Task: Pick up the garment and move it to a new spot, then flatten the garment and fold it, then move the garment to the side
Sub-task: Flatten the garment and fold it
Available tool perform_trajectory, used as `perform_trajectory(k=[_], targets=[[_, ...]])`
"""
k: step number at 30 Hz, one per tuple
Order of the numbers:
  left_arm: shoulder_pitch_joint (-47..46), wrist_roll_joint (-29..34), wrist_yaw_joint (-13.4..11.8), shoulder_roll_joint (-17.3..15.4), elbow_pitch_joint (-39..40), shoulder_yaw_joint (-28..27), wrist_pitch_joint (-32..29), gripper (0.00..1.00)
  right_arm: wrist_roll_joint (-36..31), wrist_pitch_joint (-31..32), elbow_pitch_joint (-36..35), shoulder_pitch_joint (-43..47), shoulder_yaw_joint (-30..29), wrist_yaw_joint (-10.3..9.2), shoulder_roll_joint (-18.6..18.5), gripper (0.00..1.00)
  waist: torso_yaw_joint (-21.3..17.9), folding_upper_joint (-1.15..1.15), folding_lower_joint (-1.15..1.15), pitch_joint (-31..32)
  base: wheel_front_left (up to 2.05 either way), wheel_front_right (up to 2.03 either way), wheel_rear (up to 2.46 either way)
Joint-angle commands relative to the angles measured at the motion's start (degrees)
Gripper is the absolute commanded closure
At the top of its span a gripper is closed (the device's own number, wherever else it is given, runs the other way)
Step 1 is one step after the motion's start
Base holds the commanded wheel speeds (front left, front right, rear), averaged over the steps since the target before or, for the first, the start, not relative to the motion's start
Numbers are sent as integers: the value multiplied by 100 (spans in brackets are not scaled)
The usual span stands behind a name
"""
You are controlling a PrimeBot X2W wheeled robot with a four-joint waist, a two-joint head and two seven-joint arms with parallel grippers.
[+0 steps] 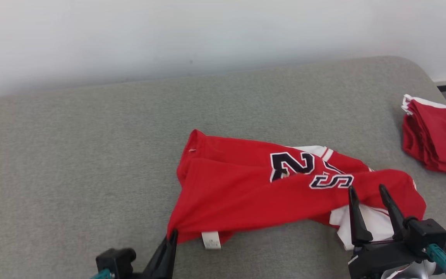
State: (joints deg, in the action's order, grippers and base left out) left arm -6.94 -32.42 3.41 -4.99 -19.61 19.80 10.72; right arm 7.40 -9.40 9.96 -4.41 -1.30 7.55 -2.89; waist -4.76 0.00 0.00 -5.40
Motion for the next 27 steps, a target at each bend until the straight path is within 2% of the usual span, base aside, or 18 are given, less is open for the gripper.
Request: perform_trajectory(k=[1, 6, 7, 8, 11, 18, 22, 27], targets=[[147, -69, -51, -55, 100, -10, -62, 100, 16, 4, -8, 56, 7, -15, 1, 0, 183, 0, 0, 142, 0, 0, 0], [834, -236, -261, -118, 592, 75, -613, 100, 43, 21, 12, 58, 65, -15, 1, 0, 261, 0, 0, 209, 0, 0, 0], [933, -267, -319, -138, 636, 85, -731, 61, 49, 21, 19, 65, 68, -15, 1, 0, 271, 0, 0, 217, 0, 0, 0], [989, -270, -372, -159, 693, 91, -796, 0, 55, 21, 28, 71, 69, -15, 1, 0, 279, 0, 0, 222, 0, 0, 0], [1099, -278, -494, -182, 855, 85, -903, 0, 67, 13, 47, 90, 78, -15, 2, 0, 279, 0, 0, 242, 0, 0, 0], [850, -73, -830, -458, 1314, -89, -1121, 0, 94, -8, 73, 79, 111, -15, 1, 0, 168, 0, 0, 275, 0, 0, 0], [343, -26, -730, -502, 1191, 10, -1358, 0, 117, -17, 94, 90, 143, -15, 2, 0, 96, 0, 0, 280, 0, 0, 0], [-645, 88, -503, -318, 281, 309, -1644, 0, 120, -5, 73, -12, 215, -15, 2, 0, -46, 0, 0, 190, 0, 0, 0]])
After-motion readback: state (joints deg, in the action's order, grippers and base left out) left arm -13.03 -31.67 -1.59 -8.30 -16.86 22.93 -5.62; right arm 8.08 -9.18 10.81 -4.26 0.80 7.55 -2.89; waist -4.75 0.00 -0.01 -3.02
